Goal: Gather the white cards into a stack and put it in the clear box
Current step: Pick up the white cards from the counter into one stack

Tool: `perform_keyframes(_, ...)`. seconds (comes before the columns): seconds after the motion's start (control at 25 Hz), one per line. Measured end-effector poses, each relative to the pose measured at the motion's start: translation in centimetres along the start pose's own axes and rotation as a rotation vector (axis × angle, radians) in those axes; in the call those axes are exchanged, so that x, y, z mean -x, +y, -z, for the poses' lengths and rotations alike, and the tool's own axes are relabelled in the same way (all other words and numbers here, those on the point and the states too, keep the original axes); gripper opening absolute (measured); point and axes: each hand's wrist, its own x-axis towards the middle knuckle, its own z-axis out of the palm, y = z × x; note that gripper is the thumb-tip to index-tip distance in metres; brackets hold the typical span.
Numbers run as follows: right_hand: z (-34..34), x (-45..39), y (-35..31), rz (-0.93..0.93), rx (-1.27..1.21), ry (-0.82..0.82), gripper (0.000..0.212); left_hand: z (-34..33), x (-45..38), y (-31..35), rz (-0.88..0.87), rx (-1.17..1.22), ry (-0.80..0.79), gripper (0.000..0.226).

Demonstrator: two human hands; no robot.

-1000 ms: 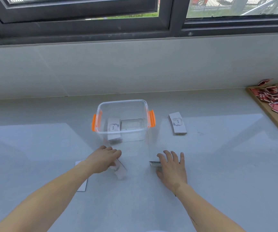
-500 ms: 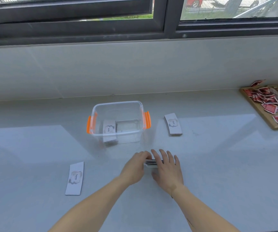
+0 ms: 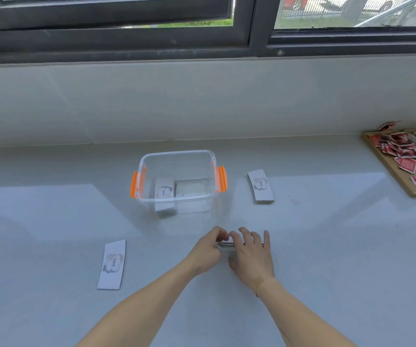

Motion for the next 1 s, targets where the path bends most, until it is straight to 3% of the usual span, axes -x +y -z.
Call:
perform_keyframes(0.16,0.0,-0.1,0.1,-0.001,-0.008,-0.003,0.055,4.9,1.7,-2.7,-0.115,-0.579,-0.03,0.063)
perform_keyframes(0.36,-0.1,-0.2,0.2,-0.001,-0.01,-0.015,0.056,14.6,4.9,-6.6,-0.253,-1.288,-0.228,0.074)
perform_keyframes(0.64,-0.1,-0.4,0.3,0.004,0.009,-0.019,0.057,20.9,8.2,-10.6,-0.076,-1.469,-0.312,0.079)
perform_keyframes(0.8,-0.1,-0.6,0.4,0.005,0.007,-0.011,0.057,21.1,8.5,-11.3,-0.123,-1.554,-0.331,0.079)
perform_keyframes(1.0,-0.2,-0.4,0.4,0.006,-0.012,-0.006,0.057,21.6,8.2,-11.7,-0.099,-1.6,-0.304,0.055)
